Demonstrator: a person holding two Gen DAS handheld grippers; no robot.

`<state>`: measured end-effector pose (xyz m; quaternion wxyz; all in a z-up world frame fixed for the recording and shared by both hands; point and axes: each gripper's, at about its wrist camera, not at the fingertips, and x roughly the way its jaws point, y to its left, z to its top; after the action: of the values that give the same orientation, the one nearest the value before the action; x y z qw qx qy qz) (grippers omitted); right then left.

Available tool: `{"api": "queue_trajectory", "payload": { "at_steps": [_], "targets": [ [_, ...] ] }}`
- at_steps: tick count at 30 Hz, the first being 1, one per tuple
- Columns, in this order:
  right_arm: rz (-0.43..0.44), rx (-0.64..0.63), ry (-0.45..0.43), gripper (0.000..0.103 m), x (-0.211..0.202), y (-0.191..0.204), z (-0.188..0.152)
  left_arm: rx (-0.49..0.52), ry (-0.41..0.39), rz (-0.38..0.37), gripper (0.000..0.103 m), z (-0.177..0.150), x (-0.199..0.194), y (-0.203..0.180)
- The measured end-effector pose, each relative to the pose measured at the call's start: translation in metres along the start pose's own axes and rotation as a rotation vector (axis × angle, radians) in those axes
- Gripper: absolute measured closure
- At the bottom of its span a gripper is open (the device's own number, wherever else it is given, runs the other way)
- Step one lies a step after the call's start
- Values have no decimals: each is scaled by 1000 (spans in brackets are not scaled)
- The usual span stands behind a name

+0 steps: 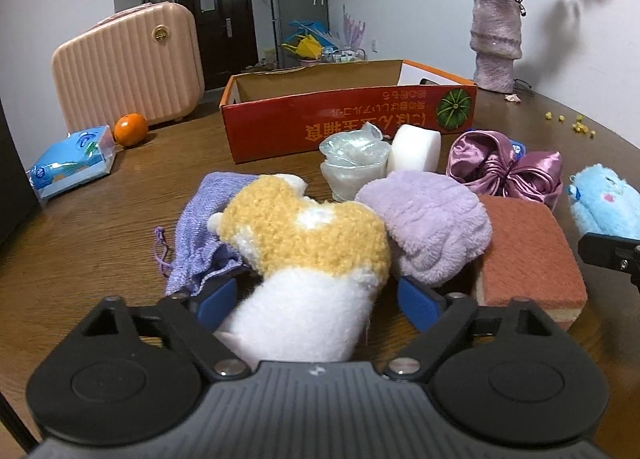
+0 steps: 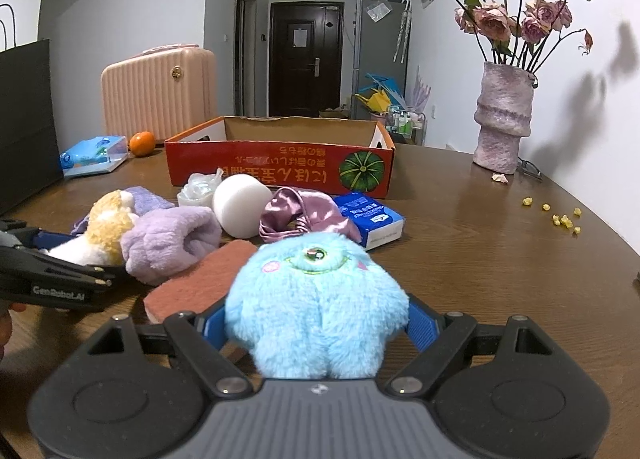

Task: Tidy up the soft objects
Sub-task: 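Close the right tool on the blue plush while the left tool grasps the white-yellow lamb plush, then lift both plushes and carry them toward the cardboard box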

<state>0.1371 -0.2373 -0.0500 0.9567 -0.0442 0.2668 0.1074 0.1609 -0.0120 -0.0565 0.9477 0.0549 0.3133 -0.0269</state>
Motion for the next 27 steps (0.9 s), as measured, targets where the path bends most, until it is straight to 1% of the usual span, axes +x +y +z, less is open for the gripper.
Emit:
{"api": "queue_trajectory", "payload": {
  "at_steps": [2, 4, 11, 18, 27],
  "targets": [
    [0, 0, -1, 18, 0, 0, 0, -1, 2, -8, 30, 0, 1, 0],
    [1, 1, -1, 18, 0, 0, 0, -4, 6, -21, 36, 0, 1, 1],
    [2, 1, -1, 18, -1, 0, 0, 0, -1, -33, 45, -2, 0, 0],
    [6, 2, -12, 18, -4, 2, 1, -4, -17, -21, 48, -3, -5, -1],
    [7, 5, -32, 18, -8, 1, 3, -7, -67, -12, 48, -3, -22, 0]
  ]
}}
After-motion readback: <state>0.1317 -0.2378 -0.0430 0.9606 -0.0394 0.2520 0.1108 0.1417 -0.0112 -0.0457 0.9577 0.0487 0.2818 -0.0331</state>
